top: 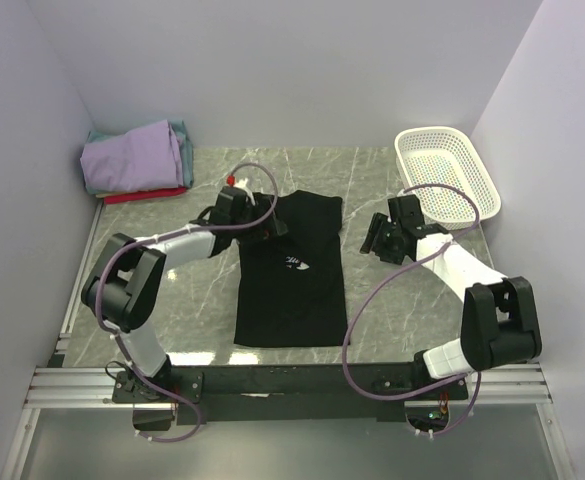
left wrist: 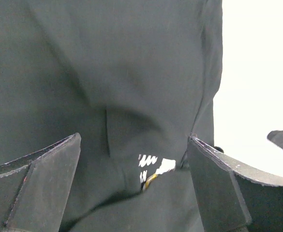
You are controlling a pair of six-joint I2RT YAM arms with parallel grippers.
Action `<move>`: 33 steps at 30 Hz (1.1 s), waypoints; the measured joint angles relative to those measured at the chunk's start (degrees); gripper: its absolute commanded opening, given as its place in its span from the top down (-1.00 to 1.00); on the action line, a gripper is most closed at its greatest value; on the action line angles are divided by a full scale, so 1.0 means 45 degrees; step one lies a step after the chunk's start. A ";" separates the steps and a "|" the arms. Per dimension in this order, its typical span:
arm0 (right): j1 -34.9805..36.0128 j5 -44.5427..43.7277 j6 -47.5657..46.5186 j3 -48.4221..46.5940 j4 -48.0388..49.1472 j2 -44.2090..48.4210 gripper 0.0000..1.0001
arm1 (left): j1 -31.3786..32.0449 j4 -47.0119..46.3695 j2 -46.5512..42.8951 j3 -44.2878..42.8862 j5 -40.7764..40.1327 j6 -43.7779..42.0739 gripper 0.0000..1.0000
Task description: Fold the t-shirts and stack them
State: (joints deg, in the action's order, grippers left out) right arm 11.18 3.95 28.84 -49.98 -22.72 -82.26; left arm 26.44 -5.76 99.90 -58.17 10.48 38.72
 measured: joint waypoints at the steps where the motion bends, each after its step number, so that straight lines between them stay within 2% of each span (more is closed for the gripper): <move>1: 0.0000 -0.0005 0.0000 0.0058 0.0005 0.0131 -0.31 | 0.0073 -0.0024 -0.0034 0.0189 -0.0029 0.0087 -0.91; 8: 0.0000 -0.0005 0.0000 0.0180 0.0000 0.0588 -0.32 | 0.0393 -0.0505 0.0039 0.1088 -0.0437 0.0738 -0.84; 11: 0.0000 -0.0010 0.0000 0.0180 0.0000 0.0588 -0.32 | 0.0423 -0.0879 0.0185 0.1088 -0.0539 0.0899 -0.69; 13: 0.0000 -0.0010 0.0000 0.0180 0.0000 0.0588 -0.32 | 0.0447 -0.1103 0.0374 0.1088 -0.0539 0.0933 -0.48; 16: 0.0000 -0.0010 0.0000 0.0180 0.0000 0.0588 -0.32 | 0.0466 -0.1263 0.0714 0.1035 -0.0534 0.1020 -0.29; 18: 0.0000 -0.0010 0.0000 0.0180 -0.0005 0.0588 -0.32 | 0.0471 -0.1311 0.0894 0.0933 -0.0529 0.1039 -0.06; 21: 0.0000 -0.0015 0.0000 0.0180 0.0000 0.0588 -0.32 | 0.0491 -0.1409 0.1039 0.0801 -0.0520 0.1127 0.05; 24: -0.0015 -0.0015 -0.0005 0.0180 0.0000 0.0583 -0.32 | 0.0544 -0.1520 0.1200 0.0782 -0.0505 0.1151 0.06; 29: -0.0019 -0.0010 -0.0005 0.0180 0.0000 0.0583 -0.32 | 0.0588 -0.1554 0.1302 0.0777 -0.0495 0.1224 0.25; 32: -0.0019 -0.0010 -0.0005 0.0180 0.0000 0.0583 -0.32 | 0.0593 -0.1520 0.1302 0.0738 -0.0486 0.1219 0.61; 33: -0.0019 -0.0010 -0.0005 0.0180 0.0000 0.0583 -0.32 | 0.0593 -0.1520 0.1316 0.0704 -0.0471 0.1224 0.93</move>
State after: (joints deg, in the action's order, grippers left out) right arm 11.09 3.90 28.82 -49.17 -22.72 -79.64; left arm 29.10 -12.60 105.82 -55.00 8.36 44.23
